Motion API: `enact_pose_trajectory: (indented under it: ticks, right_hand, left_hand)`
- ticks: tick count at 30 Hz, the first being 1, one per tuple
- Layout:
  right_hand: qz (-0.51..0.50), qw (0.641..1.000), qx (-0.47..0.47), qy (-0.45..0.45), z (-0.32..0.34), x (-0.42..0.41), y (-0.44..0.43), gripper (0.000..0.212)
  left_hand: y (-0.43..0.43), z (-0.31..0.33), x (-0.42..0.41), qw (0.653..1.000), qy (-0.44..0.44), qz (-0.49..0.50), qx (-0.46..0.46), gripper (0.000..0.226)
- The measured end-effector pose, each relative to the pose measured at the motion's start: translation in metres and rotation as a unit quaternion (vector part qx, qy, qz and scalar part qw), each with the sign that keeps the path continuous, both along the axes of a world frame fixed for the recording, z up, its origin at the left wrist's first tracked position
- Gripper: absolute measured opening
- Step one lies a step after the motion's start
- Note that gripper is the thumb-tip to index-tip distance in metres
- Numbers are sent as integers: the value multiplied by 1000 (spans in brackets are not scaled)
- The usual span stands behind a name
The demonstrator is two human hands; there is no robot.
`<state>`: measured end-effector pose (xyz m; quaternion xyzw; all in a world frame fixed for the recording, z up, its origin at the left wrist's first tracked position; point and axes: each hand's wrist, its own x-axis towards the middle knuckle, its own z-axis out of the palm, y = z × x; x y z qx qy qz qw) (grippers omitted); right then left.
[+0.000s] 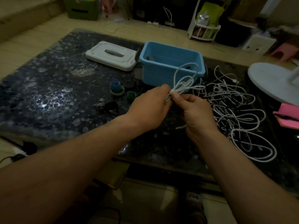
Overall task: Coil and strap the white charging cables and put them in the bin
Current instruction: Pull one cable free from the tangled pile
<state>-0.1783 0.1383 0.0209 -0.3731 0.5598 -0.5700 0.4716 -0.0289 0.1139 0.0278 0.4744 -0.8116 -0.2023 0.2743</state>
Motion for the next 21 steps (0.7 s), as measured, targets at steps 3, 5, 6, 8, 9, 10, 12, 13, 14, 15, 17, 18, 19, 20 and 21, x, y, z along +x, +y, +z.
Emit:
enact_pose_trajectory:
  ticks: [3, 5, 6, 8, 9, 10, 12, 13, 14, 15, 17, 18, 19, 20, 21]
  right_hand:
    - [19, 1000, 4, 21, 2, -8, 1, 7]
    - [17, 1000, -5, 16, 3, -10, 1, 10]
    - [16, 1000, -7, 15, 4, -11, 1, 11]
    - [15, 999, -11, 25, 4, -10, 1, 11]
    - [13, 999, -12, 30, 2, -10, 0, 11]
    - [10, 999, -16, 37, 1, -9, 0, 10]
    - [7, 999, -27, 39, -1, -8, 1, 10]
    - [10, 999, -32, 36, -1, -7, 1, 12]
    - [14, 999, -37, 33, -1, -7, 2, 14]
    - [19, 998, -43, 32, -1, -8, 2, 16]
    - [34, 998, -49, 33, 5, -9, 3, 11]
    - [45, 997, -52, 22, 8, -9, 3, 8]
    - [58, 997, -53, 5, 9, -11, 3, 6]
    - [76, 996, -52, -18, 11, -12, 4, 8]
    - [99, 993, -50, -39, 13, -13, 4, 11]
  left_hand:
    - [-7, 0, 2, 996, 75, 1, 48, 20]
    - [-8, 3, 0, 990, 111, 3, 85, 26]
    - [-8, 4, -2, 986, 127, 3, 105, 29]
    - [-8, 7, -2, 980, 144, -7, 135, 31]
    - [-8, 9, -2, 979, 144, -16, 144, 31]
    - [-8, 10, -1, 979, 141, -25, 147, 31]
    - [-8, 11, 0, 977, 146, -35, 151, 31]
    - [-9, 12, 1, 970, 171, -40, 166, 31]
    - [-9, 13, 1, 955, 215, -46, 200, 30]
    - [-9, 13, 1, 930, 267, -53, 247, 29]
    - [-8, 16, 1, 872, 351, -68, 333, 30]
    - [-8, 18, 2, 846, 378, -77, 367, 32]
    - [-8, 20, 3, 824, 395, -89, 397, 34]
    - [-9, 22, 4, 805, 403, -104, 423, 35]
    - [-10, 24, 5, 788, 405, -121, 448, 37]
